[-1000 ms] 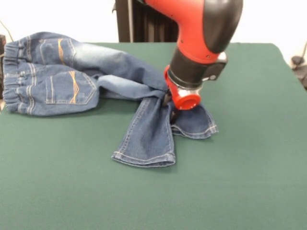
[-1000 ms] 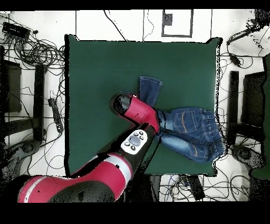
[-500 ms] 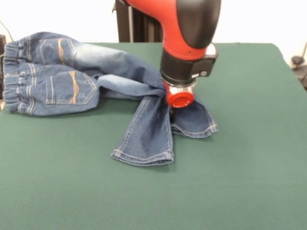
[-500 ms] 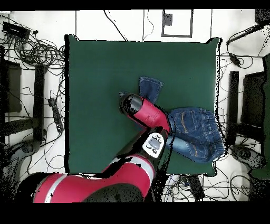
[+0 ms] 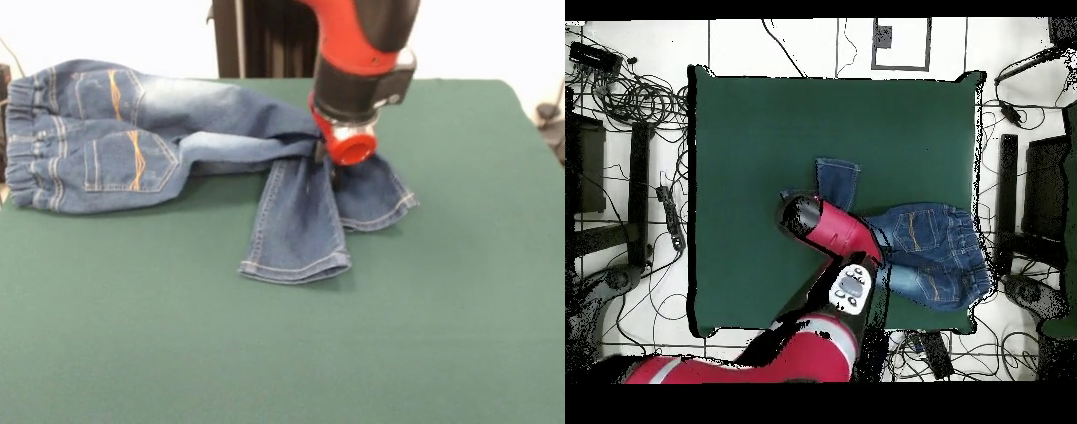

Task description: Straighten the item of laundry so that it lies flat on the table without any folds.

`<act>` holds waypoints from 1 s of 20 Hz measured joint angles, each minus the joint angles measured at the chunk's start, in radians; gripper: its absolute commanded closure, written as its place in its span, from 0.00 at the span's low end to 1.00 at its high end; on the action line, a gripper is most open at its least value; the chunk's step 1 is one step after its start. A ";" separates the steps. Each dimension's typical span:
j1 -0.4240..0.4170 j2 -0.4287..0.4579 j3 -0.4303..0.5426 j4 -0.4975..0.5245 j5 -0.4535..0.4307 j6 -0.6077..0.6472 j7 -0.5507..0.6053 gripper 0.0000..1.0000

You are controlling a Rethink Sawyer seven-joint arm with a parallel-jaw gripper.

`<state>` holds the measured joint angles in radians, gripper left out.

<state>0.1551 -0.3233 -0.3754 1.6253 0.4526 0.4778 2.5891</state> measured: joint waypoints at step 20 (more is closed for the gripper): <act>-0.137 -0.158 0.112 0.172 -0.437 -0.456 0.000 0.00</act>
<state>0.0177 -0.4817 -0.2633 1.7973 0.0158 0.0217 2.5891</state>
